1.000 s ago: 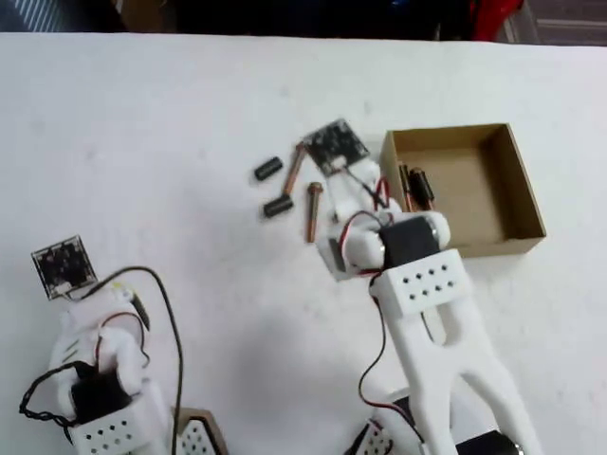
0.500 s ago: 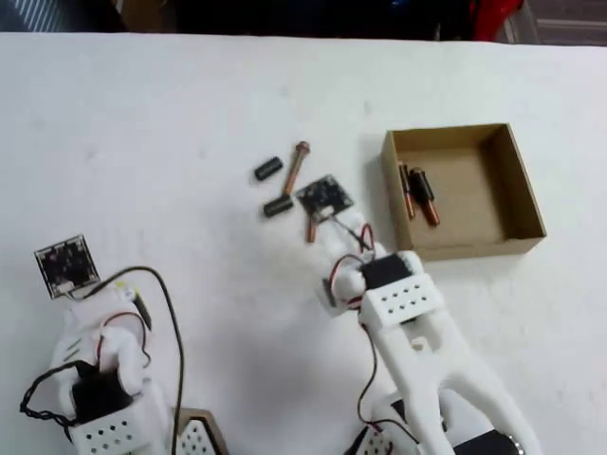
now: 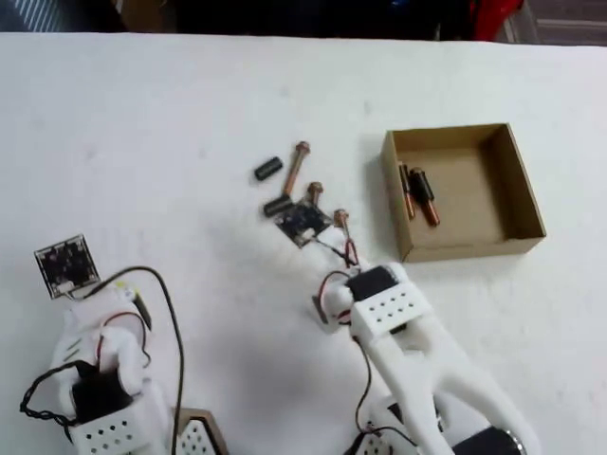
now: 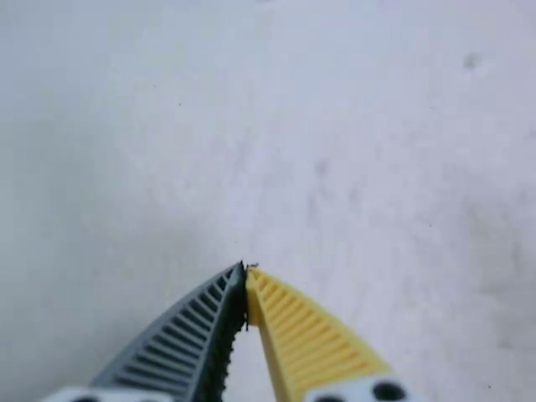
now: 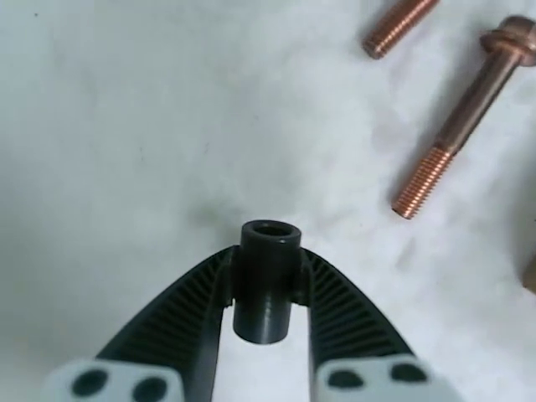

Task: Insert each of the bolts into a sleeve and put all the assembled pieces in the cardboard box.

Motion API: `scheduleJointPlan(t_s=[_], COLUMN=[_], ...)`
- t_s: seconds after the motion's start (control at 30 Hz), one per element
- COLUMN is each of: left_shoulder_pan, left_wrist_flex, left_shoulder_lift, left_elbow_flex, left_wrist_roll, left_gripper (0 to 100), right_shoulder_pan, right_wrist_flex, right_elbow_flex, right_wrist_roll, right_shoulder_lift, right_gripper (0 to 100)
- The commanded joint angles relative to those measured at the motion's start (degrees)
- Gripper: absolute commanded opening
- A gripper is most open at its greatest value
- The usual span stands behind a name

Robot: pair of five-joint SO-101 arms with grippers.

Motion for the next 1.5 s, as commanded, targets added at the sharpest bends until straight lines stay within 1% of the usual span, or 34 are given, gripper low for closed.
scheduleJointPlan(t_s=[0.0, 0.23, 0.4, 0.87, 0.97, 1.07, 1.13, 1.2, 1.27, 1.33, 1.4, 1.47], left_shoulder_pan=[1.1, 1.1, 1.1, 1.19, 1.19, 1.19, 1.19, 1.19, 1.27, 2.51, 4.26, 6.02], left_wrist_flex=[-2.02, -2.02, -2.02, -2.02, -2.02, -2.11, -2.11, -2.11, -2.11, -1.85, -2.02, -2.2], left_shoulder_lift=[-0.48, -0.48, -0.48, -0.48, -0.48, -0.48, -0.48, -0.48, -0.48, -0.48, -0.48, -0.48], left_elbow_flex=[-0.35, -0.35, -0.35, -0.35, -0.35, -0.35, -0.35, -0.26, -0.26, -0.18, 0.97, 2.55], left_wrist_roll=[-0.53, -0.53, -0.53, -0.53, -0.53, -0.62, -0.62, -1.14, -5.71, -12.13, -18.02, -21.98], left_gripper=[2, 2, 2, 2, 2, 2, 2, 2, 2, 2, 2, 2], right_shoulder_pan=[-0.13, -0.4, -0.57, -0.66, -0.66, -0.22, -0.13, -0.13, 0.13, 0.92, 2.51, 4.09], right_wrist_flex=[-2.95, -8.31, -8.31, -10.33, -10.07, -9.98, -9.89, -9.8, -9.36, -6.9, -2.59, 1.63], right_elbow_flex=[-0.79, -0.79, -1.05, -0.88, -0.88, -1.49, -2.2, -3.16, -4.75, -7.03, -10.02, -12.92], right_wrist_roll=[1.32, 1.76, 1.76, 1.85, 1.85, 1.85, 1.76, 1.67, 1.58, 1.49, 1.41, 1.41], right_shoulder_lift=[2.15, 7.6, 12.35, 14.46, 14.37, 14.02, 14.02, 13.93, 13.93, 13.14, 10.86, 7.43], right_gripper=[2.2, 2.3, 9.8, 10.5, 9.6, 1.5, 2.8, 1.5, 1.8, 1.7, 1.7, 1.7])
